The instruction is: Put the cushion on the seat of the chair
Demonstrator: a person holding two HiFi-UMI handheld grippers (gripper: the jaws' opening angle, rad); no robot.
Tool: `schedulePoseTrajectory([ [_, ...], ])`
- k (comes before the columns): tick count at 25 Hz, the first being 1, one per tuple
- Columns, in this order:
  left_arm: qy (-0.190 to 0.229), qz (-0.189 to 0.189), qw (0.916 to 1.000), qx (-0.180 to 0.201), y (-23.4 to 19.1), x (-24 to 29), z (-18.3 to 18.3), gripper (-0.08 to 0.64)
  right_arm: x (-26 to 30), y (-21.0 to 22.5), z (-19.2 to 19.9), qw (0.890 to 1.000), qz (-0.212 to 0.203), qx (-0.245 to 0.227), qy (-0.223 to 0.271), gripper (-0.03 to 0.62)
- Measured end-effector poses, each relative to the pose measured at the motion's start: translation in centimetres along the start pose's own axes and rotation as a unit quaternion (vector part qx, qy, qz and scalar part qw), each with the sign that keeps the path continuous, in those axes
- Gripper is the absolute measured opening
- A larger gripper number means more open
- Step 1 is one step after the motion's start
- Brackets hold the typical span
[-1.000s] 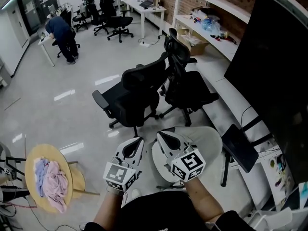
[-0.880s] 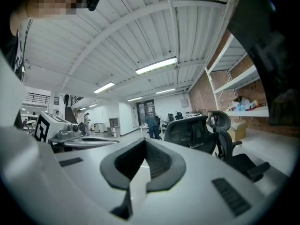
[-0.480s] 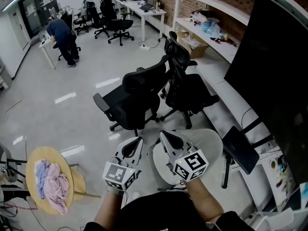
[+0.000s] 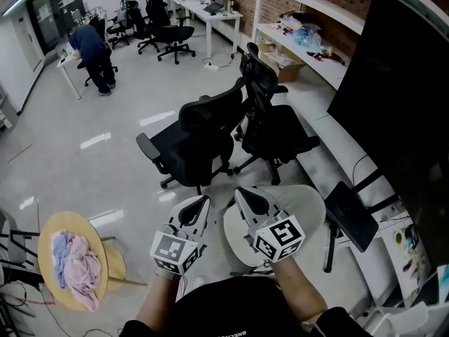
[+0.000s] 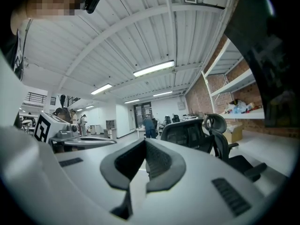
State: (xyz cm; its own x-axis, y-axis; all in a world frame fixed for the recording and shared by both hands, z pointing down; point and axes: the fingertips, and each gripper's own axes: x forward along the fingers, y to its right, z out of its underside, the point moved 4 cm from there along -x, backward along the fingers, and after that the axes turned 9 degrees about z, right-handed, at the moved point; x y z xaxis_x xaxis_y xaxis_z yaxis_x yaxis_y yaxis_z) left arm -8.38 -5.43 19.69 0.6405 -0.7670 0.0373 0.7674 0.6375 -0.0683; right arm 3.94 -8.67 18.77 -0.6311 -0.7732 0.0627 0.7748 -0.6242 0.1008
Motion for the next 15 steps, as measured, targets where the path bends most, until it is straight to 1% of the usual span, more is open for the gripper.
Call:
schedulePoseTrajectory([
  [15,0.001,0.002,1.0,0.007,-0.04,0.14,-0.19,0.014,0.07,0.2,-0.03,1.0,0.002,0.0,0.004,0.007],
])
